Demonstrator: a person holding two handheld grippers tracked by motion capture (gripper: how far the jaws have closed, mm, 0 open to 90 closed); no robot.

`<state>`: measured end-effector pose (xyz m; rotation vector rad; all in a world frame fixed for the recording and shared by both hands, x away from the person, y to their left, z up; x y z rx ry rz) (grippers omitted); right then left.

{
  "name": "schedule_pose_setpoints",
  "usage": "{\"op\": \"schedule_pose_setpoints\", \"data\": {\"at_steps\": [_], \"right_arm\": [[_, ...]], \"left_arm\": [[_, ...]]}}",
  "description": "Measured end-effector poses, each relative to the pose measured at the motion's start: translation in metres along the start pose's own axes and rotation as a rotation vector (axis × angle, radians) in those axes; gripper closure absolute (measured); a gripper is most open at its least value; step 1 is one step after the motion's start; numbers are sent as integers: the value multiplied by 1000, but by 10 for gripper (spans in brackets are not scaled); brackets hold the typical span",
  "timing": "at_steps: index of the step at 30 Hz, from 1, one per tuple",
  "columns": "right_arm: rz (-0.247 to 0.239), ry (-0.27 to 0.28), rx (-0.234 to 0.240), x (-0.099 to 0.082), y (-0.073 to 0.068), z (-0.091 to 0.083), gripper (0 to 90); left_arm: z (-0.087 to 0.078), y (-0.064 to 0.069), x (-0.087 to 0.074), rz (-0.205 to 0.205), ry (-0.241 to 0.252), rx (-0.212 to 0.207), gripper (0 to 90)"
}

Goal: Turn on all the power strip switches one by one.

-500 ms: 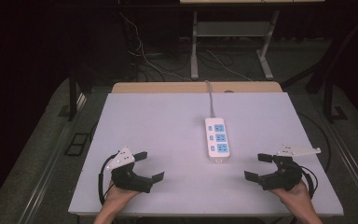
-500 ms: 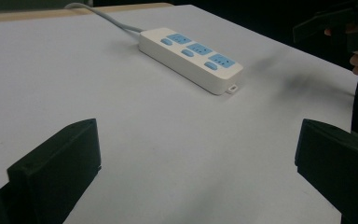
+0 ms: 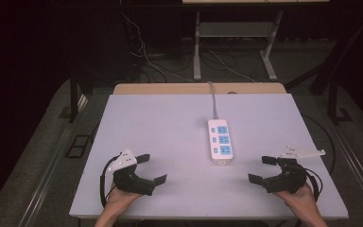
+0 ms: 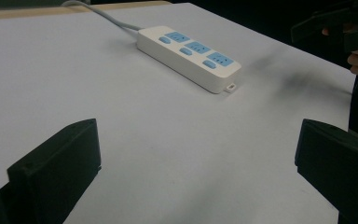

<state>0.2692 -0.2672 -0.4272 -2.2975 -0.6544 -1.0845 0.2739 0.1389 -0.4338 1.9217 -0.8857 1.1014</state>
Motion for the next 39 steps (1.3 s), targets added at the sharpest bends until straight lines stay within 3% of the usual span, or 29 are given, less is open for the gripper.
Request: {"op": "schedule_pose_setpoints", "data": {"at_steps": [20, 39], "right_arm": [[0, -46, -6, 0, 9, -3, 5], [-22, -89, 11, 18, 14, -4, 5]], "left_arm": [[0, 0, -1, -9, 1, 3, 0], [0, -5, -3, -28, 5, 12, 0]]}}
Point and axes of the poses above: each handheld gripper's, and its own axes: z roughly forward along the jaws, x roughly out of its top, y roughly to its right, the point moved 4 cm from there along z, roughly forward along the jaws, and after that the axes turned 8 degrees about -x, right-handed, at the moved point
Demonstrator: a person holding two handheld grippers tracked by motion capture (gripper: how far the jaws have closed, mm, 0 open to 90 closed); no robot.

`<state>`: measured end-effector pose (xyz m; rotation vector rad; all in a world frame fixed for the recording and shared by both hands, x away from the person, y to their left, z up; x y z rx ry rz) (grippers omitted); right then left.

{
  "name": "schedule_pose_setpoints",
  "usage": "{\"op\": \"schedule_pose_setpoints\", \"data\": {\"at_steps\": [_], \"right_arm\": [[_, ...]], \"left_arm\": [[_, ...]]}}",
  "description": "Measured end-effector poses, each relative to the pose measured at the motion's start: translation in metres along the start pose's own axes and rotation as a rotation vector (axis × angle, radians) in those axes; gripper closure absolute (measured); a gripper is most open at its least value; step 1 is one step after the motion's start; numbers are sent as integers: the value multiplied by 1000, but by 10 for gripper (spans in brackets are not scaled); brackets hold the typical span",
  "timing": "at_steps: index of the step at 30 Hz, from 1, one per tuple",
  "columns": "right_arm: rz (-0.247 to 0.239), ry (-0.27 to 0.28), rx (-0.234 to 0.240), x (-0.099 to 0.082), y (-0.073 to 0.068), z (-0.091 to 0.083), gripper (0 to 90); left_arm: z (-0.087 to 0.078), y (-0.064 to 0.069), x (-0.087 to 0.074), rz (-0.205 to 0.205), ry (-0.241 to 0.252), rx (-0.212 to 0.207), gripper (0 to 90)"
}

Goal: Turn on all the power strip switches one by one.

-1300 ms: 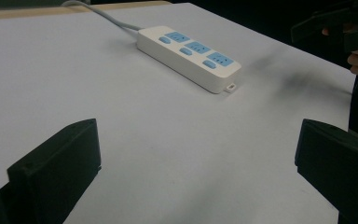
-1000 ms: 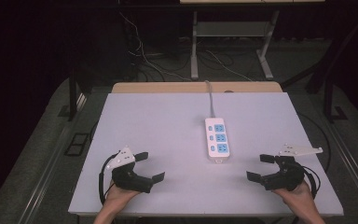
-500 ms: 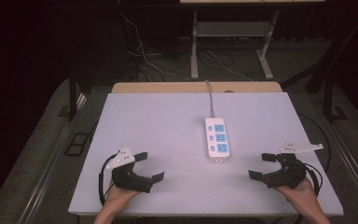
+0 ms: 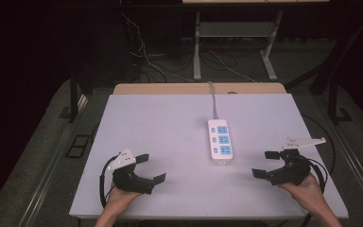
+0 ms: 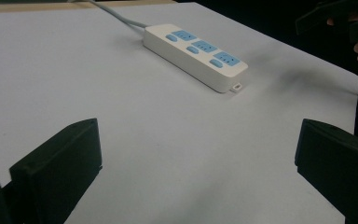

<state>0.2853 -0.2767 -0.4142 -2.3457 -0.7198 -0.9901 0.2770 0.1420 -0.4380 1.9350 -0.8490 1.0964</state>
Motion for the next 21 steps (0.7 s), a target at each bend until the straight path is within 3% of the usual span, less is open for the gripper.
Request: {"op": "schedule_pose_setpoints", "data": {"at_steps": [21], "right_arm": [[-63, -50, 8, 34, -2, 13, 5]], "left_arm": [[1, -1, -1, -9, -1, -7, 0]]}}
Point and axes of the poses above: each handheld gripper's, and its own axes: z roughly forward along the jaws, x roughly out of its top, y roughly to its right, the point moved 4 cm from there along z, roughly forward along the jaws, and after that the axes turned 8 degrees about -x, right-handed, at the moved point
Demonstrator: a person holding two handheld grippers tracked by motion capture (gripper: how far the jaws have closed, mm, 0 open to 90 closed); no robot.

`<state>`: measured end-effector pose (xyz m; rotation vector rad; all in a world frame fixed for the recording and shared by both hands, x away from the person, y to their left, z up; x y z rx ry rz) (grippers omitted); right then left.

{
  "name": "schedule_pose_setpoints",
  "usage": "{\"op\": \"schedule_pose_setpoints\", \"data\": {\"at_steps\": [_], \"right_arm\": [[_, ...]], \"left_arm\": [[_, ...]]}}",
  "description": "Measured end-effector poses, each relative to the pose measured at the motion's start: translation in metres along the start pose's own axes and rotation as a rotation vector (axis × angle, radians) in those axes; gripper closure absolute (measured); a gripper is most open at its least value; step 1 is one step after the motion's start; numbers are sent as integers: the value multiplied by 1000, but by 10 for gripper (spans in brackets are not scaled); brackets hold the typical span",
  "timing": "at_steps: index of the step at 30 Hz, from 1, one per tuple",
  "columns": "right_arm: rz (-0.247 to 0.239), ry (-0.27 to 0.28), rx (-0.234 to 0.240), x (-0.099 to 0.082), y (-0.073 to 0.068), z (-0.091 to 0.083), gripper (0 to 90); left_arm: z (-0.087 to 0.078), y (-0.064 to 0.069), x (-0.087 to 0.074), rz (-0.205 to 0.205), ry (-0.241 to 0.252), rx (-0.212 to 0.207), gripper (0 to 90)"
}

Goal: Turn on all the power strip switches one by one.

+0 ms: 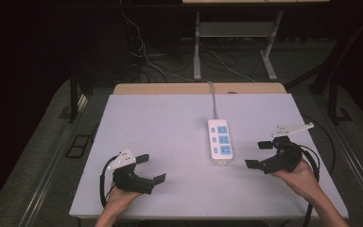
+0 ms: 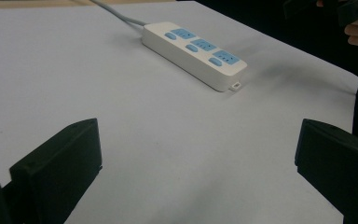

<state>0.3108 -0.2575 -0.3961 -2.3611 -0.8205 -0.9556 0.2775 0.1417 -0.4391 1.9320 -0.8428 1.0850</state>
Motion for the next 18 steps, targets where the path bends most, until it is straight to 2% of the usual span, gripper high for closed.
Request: {"op": "schedule_pose_setpoints", "data": {"at_steps": [18], "right_arm": [[-57, -37, 13, 32, -7, 15, 5]], "left_arm": [[0, -1, 0, -6, 5, 3, 0]]}}
Point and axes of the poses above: each handheld gripper's, and its own axes: z roughly forward along the jaws, x roughly out of its top, y roughly to its right, the point moved 4 cm from there along z, roughly forward along the jaws, and after that the axes turned 8 degrees about -x, right-handed, at the moved point
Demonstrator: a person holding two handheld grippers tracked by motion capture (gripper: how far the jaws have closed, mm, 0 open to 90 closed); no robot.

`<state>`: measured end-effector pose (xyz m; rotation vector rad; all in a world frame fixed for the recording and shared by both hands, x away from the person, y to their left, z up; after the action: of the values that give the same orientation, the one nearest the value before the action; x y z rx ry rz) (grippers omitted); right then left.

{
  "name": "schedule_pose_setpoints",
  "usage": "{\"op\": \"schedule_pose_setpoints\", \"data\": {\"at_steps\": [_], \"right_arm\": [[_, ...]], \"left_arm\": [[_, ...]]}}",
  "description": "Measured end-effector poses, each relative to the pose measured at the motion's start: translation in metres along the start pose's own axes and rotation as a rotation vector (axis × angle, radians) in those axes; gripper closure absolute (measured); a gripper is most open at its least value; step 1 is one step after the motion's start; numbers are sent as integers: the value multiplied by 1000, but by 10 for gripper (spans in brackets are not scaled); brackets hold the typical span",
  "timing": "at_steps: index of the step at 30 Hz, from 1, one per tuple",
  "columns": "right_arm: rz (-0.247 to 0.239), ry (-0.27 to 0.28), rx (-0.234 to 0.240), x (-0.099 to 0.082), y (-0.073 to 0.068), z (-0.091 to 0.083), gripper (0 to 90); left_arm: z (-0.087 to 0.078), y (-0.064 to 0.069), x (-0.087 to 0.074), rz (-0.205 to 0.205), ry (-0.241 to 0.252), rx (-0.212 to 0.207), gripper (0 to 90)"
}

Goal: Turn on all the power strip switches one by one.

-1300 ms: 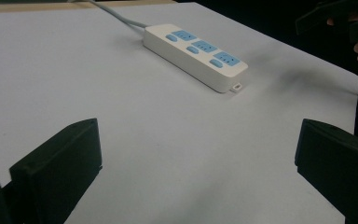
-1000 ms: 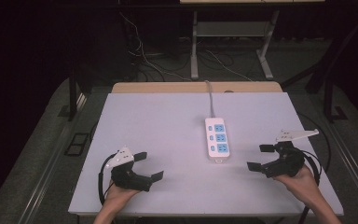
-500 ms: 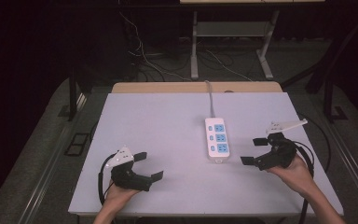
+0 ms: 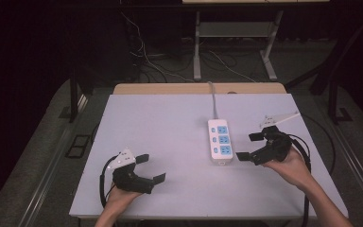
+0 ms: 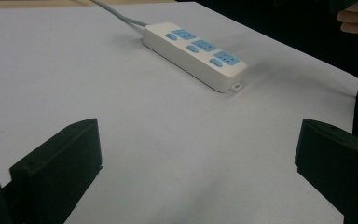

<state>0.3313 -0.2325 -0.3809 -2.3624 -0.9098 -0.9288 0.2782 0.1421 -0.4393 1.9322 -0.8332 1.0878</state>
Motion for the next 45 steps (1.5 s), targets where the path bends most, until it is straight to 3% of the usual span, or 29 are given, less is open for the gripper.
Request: {"op": "schedule_pose_setpoints", "data": {"at_steps": [23, 25, 28, 29, 31, 35, 38, 39, 42, 43, 45], "right_arm": [[-16, -55, 5, 31, 4, 36, 5], [-17, -64, 6, 31, 5, 40, 52], [-12, -70, 5, 32, 6, 43, 54], [-10, -74, 8, 31, 7, 46, 150], [-12, -71, 7, 32, 8, 48, 171], [-7, -72, 6, 32, 8, 51, 327], [-4, -71, -1, 32, 8, 53, 380], [4, -75, 1, 32, 8, 55, 459], [5, -77, -2, 32, 8, 58, 517], [5, -81, 4, 32, 7, 61, 588], [3, -86, 12, 31, 6, 65, 643]], "left_arm": [[2, -1, 0, -1, -2, 1, 0], [2, -1, 0, -1, -3, 1, 0], [2, -1, 0, 0, -4, 1, 0], [2, -1, 0, 0, -3, 1, 0], [2, -1, 0, 0, -3, 1, 0], [3, -1, -1, -1, -3, 2, 0], [2, -1, -1, 1, -2, 2, 0], [2, -1, -1, -1, -2, 4, 0], [2, -1, -1, -2, 1, 3, 0], [2, -2, -1, -3, 1, 5, 0], [2, -2, 0, -3, 2, 5, 0]]}}
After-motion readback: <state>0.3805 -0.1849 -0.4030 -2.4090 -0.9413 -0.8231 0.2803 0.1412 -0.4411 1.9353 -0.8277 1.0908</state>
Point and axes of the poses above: each handheld gripper's, and its own axes: z roughly forward along the jaws, x roughly out of its top, y roughly to its right, the point moved 4 cm from there along z, roughly forward along the jaws, and after that the axes turned 8 degrees about -x, right-handed, at the moved point
